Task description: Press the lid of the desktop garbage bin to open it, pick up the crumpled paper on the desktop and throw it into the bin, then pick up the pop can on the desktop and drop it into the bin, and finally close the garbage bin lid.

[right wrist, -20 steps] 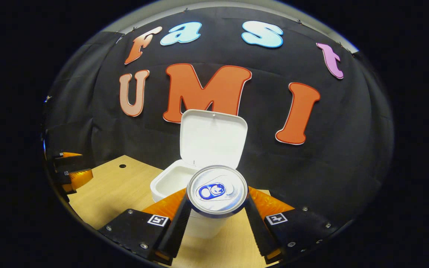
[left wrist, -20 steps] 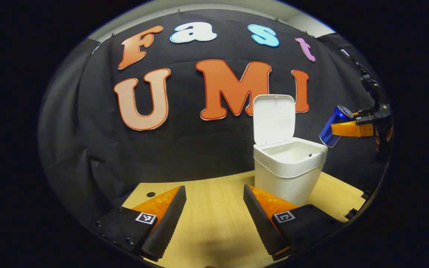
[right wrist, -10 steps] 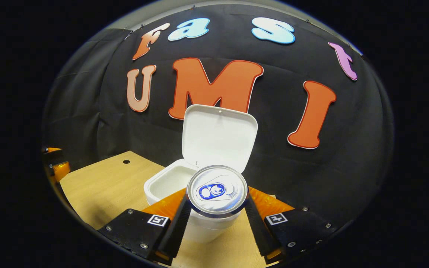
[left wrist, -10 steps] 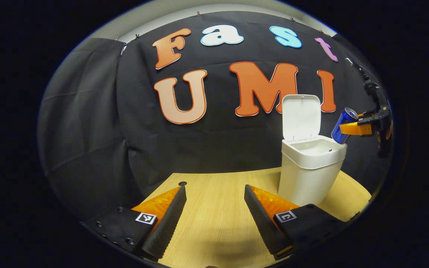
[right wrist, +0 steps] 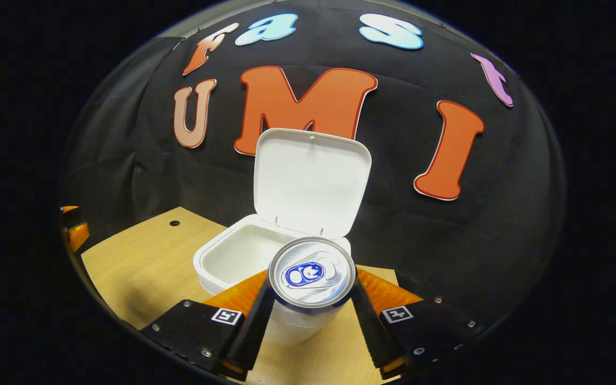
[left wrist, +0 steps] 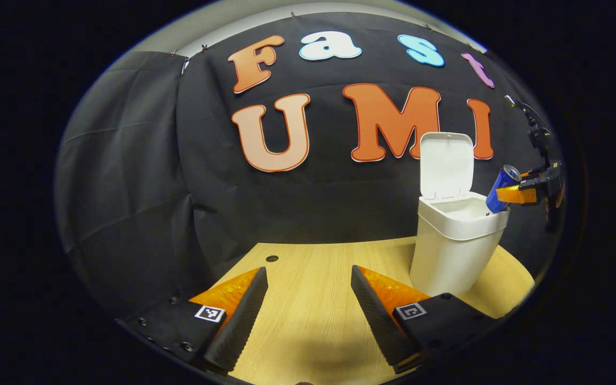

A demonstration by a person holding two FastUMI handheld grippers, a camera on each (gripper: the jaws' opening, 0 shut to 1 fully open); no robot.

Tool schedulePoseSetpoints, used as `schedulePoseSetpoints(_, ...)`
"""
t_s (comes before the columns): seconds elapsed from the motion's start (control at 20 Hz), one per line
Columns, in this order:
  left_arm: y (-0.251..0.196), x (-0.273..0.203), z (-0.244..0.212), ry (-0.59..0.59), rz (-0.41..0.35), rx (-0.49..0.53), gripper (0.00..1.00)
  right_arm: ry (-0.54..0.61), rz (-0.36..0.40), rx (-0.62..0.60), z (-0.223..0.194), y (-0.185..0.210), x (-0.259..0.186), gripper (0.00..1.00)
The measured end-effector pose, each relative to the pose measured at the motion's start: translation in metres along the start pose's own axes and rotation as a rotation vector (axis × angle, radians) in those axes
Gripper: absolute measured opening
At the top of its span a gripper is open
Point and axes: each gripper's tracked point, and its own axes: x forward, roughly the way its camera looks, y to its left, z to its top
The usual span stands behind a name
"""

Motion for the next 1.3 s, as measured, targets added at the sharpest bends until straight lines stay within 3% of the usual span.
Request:
schedulePoseSetpoints(0.35,-0.009,0.028,0.012,-0.027,-0.076,0.02,1.0,0.067,-0.036,0.012,-0.011,0.001,0.01,0.81)
schedulePoseSetpoints(0.6,0.003,0.032,-0.001,-0.009,-0.082,0.011,1.0,0.099,-0.065,0.005,-0.017,0.002,0.018,0.76)
schedulePoseSetpoints(0.8,0.015,0.041,-0.003,0.0,-0.065,-0.008,1.0,0.12,-0.077,0.044,-0.022,0.004,0.022,0.81)
schedulePoseSetpoints(1.05,0.019,0.047,-0.005,0.003,-0.079,-0.015,1.0,0.108,-0.11,0.03,-0.012,0.0,0.02,0.81)
schedulePoseSetpoints(1.3,0.02,0.054,-0.008,0.007,-0.094,-0.018,1.0,0.038,-0.133,0.02,0.029,-0.004,0.018,0.8)
